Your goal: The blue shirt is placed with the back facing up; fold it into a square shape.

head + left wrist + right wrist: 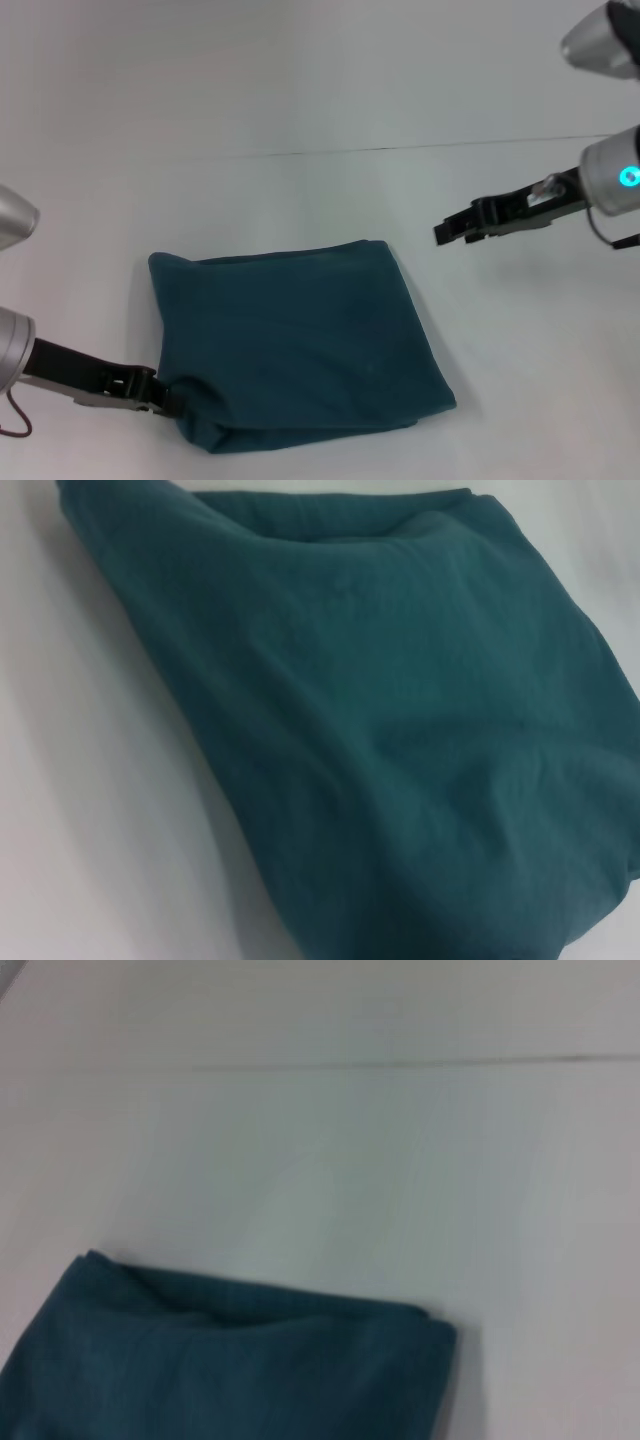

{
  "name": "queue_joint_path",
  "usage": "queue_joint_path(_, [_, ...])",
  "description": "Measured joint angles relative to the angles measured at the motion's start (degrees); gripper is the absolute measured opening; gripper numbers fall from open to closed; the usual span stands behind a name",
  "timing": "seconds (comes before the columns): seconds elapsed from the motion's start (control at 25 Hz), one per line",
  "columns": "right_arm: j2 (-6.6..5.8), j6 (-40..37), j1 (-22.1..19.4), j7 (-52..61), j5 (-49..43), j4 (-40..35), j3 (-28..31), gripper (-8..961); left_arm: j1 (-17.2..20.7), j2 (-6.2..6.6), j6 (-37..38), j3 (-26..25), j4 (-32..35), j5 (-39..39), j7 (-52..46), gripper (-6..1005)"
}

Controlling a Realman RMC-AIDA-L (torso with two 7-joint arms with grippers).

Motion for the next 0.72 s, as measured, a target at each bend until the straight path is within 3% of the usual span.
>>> queue_joint_path(0.08, [0.58,3.29,1.23,-0.22,-0.95,3.28,-1.26,469,-0.27,-0.01,0.0,0.03,-0.03,0.13,-0.03,17])
queue_joint_path(0.32, [1.61,8.23,3.19,-0.19,-1.4,7.7,-3.68,711,-0.61,-0.08,0.0,0.1,-0.09,0.25,0.02,18])
queue_joint_path(0.72, [3.04,14.35,4.8,0.52,-1.73,12.5,-6.67,724,-0.63,-0.05,0.01,0.09,-0.09,0.32,0.25,18])
